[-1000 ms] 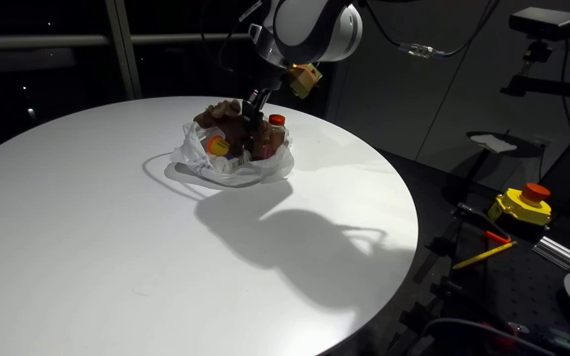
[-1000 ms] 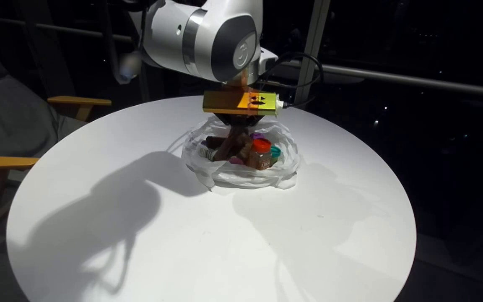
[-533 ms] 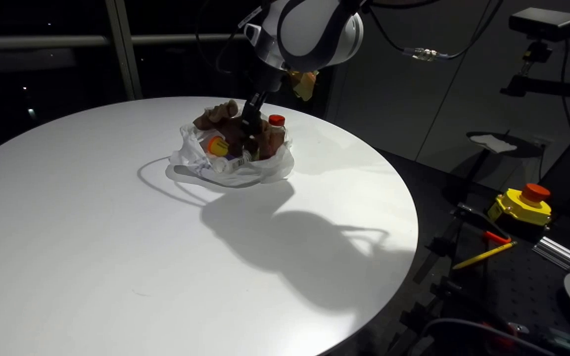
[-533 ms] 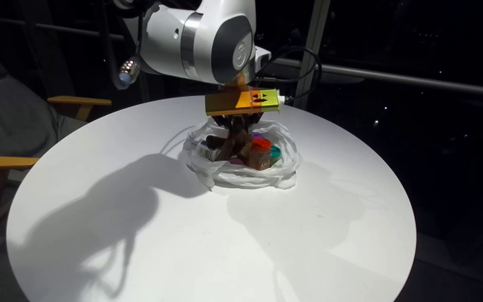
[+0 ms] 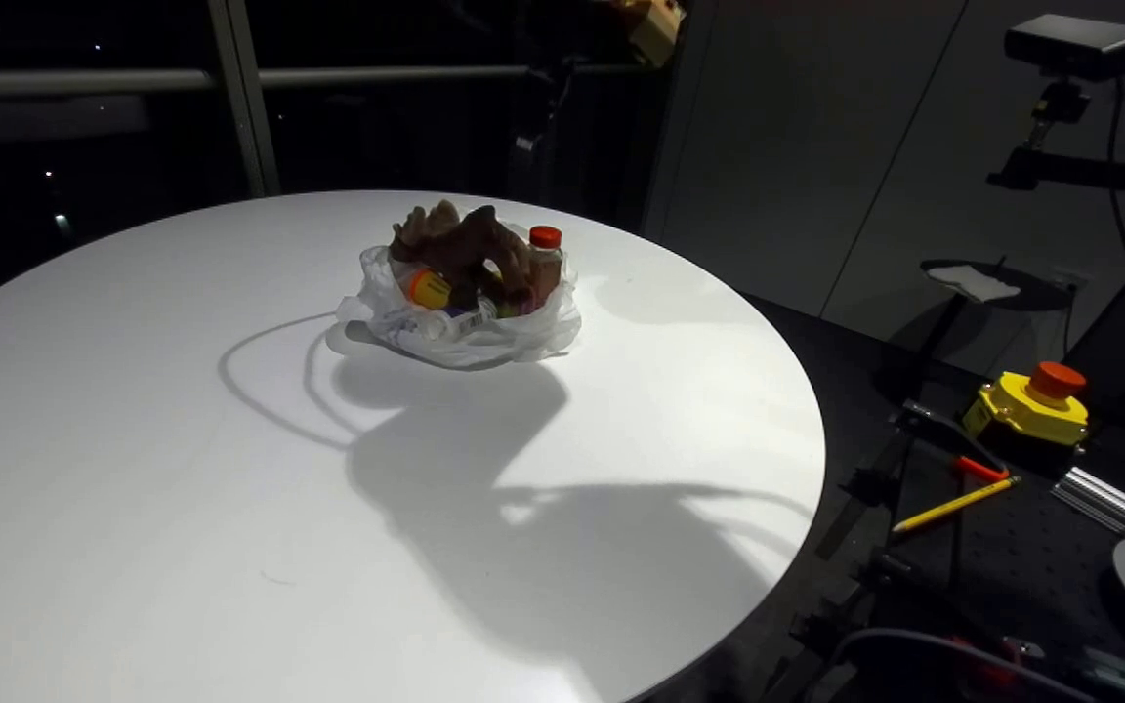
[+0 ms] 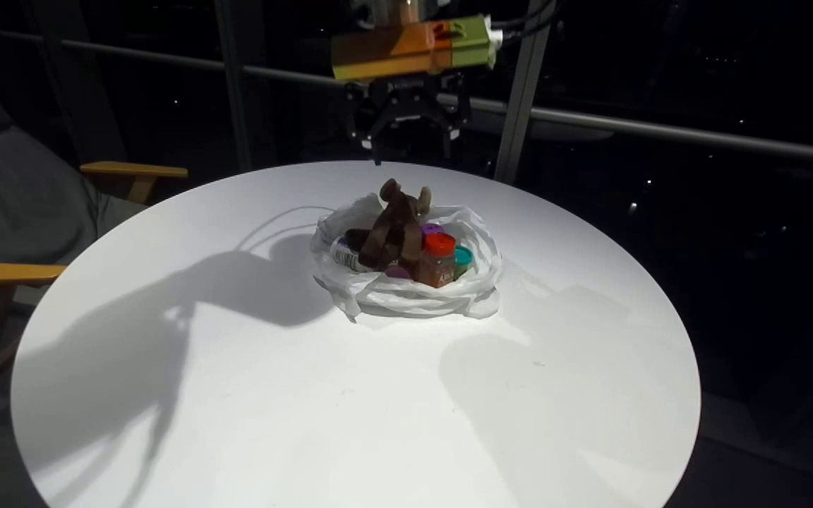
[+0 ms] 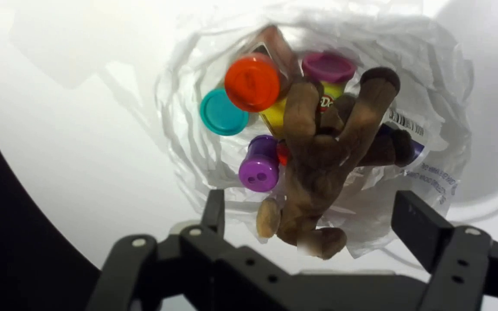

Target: Pick the objects on the table in the plastic bag

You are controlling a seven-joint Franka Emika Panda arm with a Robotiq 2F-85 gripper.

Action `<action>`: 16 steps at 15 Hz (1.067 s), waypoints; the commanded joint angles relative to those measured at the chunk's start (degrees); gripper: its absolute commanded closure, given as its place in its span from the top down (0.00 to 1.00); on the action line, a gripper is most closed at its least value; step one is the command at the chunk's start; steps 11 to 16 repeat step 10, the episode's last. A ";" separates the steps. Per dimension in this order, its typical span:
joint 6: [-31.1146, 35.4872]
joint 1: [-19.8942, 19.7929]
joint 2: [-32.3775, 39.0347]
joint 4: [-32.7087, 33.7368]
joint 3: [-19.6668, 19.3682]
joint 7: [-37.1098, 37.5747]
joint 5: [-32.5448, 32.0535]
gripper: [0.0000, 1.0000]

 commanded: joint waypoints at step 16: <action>-21.53 4.59 -26.50 -18.17 -0.83 9.37 -5.67 1.00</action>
